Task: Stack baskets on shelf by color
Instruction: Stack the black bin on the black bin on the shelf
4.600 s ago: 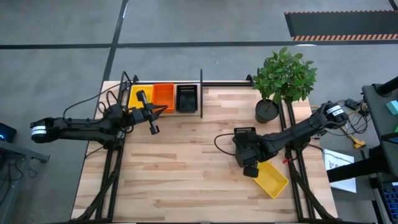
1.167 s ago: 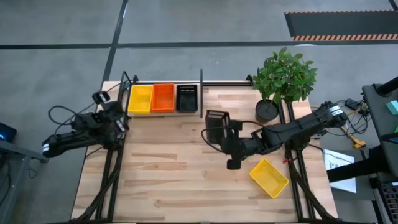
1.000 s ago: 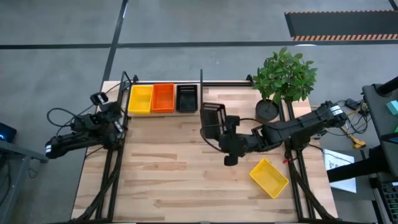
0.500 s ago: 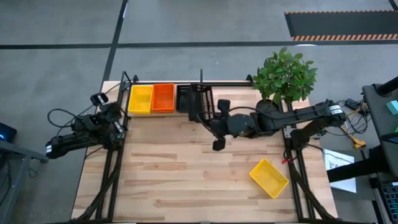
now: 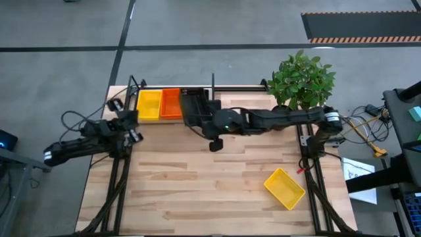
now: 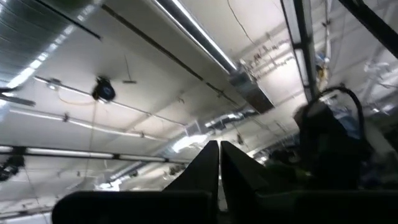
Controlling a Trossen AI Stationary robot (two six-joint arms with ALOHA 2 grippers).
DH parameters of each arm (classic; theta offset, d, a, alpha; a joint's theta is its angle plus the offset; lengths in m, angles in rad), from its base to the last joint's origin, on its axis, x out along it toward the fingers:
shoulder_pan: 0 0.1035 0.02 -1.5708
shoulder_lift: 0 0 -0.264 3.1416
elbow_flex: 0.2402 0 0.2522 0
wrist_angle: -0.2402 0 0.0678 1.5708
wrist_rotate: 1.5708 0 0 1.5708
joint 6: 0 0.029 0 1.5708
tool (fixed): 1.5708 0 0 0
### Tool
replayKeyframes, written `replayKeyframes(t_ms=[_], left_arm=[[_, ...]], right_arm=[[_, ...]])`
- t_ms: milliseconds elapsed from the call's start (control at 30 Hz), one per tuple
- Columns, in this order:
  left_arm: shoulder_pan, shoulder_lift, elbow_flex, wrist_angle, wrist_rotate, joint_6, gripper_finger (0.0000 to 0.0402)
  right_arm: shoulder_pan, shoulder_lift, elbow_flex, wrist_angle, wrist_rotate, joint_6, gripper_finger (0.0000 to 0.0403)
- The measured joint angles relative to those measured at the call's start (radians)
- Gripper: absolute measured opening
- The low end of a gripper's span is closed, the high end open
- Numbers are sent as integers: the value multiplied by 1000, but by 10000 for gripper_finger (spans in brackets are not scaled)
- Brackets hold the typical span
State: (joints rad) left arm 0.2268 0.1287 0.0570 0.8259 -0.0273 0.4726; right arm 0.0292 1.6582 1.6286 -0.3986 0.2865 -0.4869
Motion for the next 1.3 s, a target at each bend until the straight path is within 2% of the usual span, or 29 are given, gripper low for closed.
replayKeyframes(t_ms=[167,267,400,533,833,1067,1300], left_arm=[[-1,224,87,-29,90,-22,0],[0,353,149,-78,94,-20,0],[0,448,194,-76,89,18,0],[1,519,213,-74,82,59,0],[1,550,210,-99,82,110,0],[2,457,210,-451,73,158,0],[0,389,188,-738,127,-195,0]], right_arm=[[-37,79,162,-117,0,10,9],[-58,122,254,-202,1,47,9],[-73,175,360,-349,-2,81,9],[-76,211,396,-417,-3,95,9],[-76,226,367,-412,-3,93,9],[-81,225,351,-384,-34,91,9],[-90,225,341,-365,-85,82,9]])
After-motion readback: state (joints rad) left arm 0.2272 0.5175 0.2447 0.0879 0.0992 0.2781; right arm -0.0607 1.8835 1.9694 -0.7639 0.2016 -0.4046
